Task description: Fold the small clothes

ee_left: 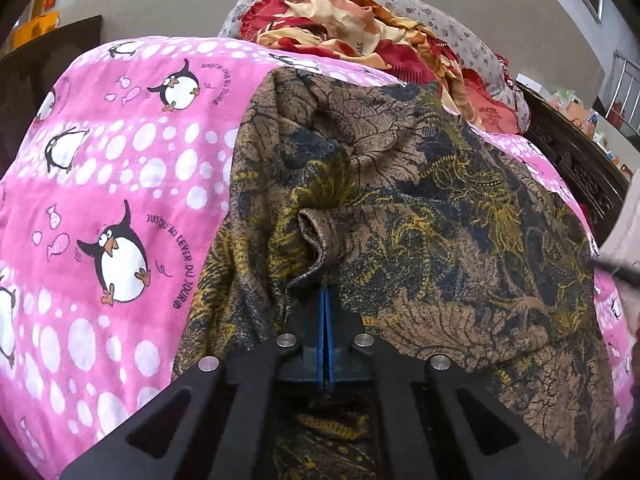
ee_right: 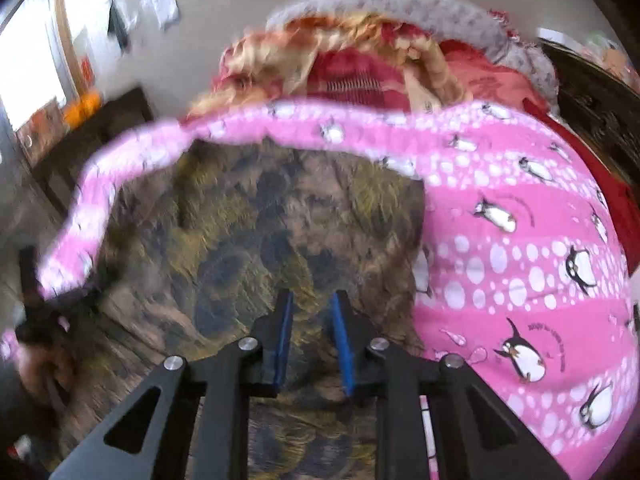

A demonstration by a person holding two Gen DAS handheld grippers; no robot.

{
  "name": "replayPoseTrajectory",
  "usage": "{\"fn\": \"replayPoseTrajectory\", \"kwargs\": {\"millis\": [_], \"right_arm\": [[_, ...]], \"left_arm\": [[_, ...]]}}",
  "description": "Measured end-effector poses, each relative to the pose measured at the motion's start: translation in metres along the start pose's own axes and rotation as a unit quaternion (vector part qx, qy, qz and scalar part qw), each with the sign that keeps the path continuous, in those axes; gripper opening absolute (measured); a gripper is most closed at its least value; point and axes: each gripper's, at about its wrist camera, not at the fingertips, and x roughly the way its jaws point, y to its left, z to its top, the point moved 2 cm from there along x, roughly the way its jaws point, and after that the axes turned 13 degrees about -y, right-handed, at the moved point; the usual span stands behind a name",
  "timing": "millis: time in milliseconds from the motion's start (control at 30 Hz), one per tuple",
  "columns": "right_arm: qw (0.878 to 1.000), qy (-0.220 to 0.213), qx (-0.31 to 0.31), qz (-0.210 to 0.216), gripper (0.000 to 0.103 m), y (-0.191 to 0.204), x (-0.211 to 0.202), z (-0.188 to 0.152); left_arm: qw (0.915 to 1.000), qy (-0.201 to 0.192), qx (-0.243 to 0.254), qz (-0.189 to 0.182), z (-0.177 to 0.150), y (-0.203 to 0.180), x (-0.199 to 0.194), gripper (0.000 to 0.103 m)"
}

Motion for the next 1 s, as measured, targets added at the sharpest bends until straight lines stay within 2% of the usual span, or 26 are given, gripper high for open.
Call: {"fn": "replayPoseTrajectory", "kwargs": {"millis": [33, 67, 133, 267, 333, 367, 400, 467, 500, 533, 567, 600, 633, 667, 733, 833, 900, 967, 1000], "right_arm": [[0.998, 0.042, -0.004, -0.043, 0.023, -0.011, 0.013, -0.013], [0.995, 0.082, 0.019, -0.049, 0.023, -0.028, 0.023, -0.036], [0.998, 0.051, 0.032, -0.028, 0.026, -0.034, 0.013, -0.05], [0.997, 0.057, 0.052, -0.028, 0.026, -0.036, 0.0, -0.052], [0.998, 0.031, 0.049, -0.033, 0.026, -0.033, -0.01, -0.035], [0.999, 0.0, 0.044, -0.032, 0.026, -0.026, -0.017, -0.021], [0.999, -0.019, 0.044, -0.021, 0.026, -0.02, -0.02, -0.01], [0.998, -0.057, 0.027, 0.027, 0.026, 0.001, -0.02, 0.01], [0.998, -0.055, 0.015, 0.031, 0.026, 0.005, -0.011, 0.014], [0.999, -0.039, 0.004, 0.016, 0.026, 0.003, 0.002, 0.015], [0.999, -0.012, -0.008, -0.033, 0.026, -0.007, 0.019, 0.01], [0.995, 0.033, 0.003, -0.096, 0.024, -0.03, 0.041, -0.001], [0.992, 0.052, 0.03, -0.115, 0.028, -0.048, 0.049, -0.009], [0.991, 0.043, 0.067, -0.112, 0.035, -0.061, 0.048, -0.013], [0.99, 0.008, 0.083, -0.118, 0.035, -0.065, 0.034, -0.01], [0.991, -0.048, 0.068, -0.102, 0.035, -0.046, 0.006, -0.002], [0.994, -0.07, 0.064, -0.056, 0.035, -0.027, -0.005, -0.001], [0.997, -0.059, 0.043, -0.007, 0.034, -0.004, 0.001, -0.003], [0.999, -0.046, 0.024, -0.007, 0.034, 0.003, 0.007, -0.011]], "left_arm": [[1.0, 0.001, -0.002, -0.003, 0.0, 0.0, 0.001, 0.0], [1.0, 0.001, -0.002, -0.004, 0.0, -0.001, 0.003, 0.0], [1.0, 0.001, -0.004, -0.005, 0.0, 0.002, 0.003, 0.0], [1.0, 0.001, -0.006, -0.005, -0.001, 0.004, 0.002, 0.0], [1.0, 0.001, -0.006, -0.005, -0.001, 0.005, 0.001, 0.0], [1.0, 0.001, -0.006, -0.005, -0.001, 0.005, 0.002, 0.0], [1.0, 0.001, -0.006, -0.005, -0.001, 0.005, 0.002, 0.0], [0.9999, 0.001, -0.008, -0.006, -0.001, 0.006, 0.002, 0.0], [0.9999, 0.001, -0.009, -0.007, -0.001, 0.005, 0.002, 0.0], [0.9999, 0.001, -0.01, -0.007, -0.001, 0.006, 0.002, 0.0], [0.9999, 0.001, -0.01, -0.008, -0.001, 0.005, 0.002, 0.0], [0.9999, 0.001, -0.009, -0.008, -0.001, 0.005, 0.002, 0.0], [0.9999, 0.001, -0.009, -0.008, -0.001, 0.005, 0.002, 0.0], [0.9999, 0.001, -0.009, -0.007, -0.001, 0.005, 0.002, 0.0], [0.9999, 0.001, -0.01, -0.008, -0.001, 0.005, 0.002, 0.0], [0.9999, 0.001, -0.014, -0.009, -0.001, 0.005, 0.002, 0.0], [0.9999, 0.002, -0.014, -0.009, -0.001, 0.006, 0.002, 0.0], [0.9999, 0.002, -0.014, -0.009, -0.001, 0.006, 0.002, 0.0], [0.9999, 0.002, -0.014, -0.009, -0.001, 0.006, 0.002, 0.0]]}}
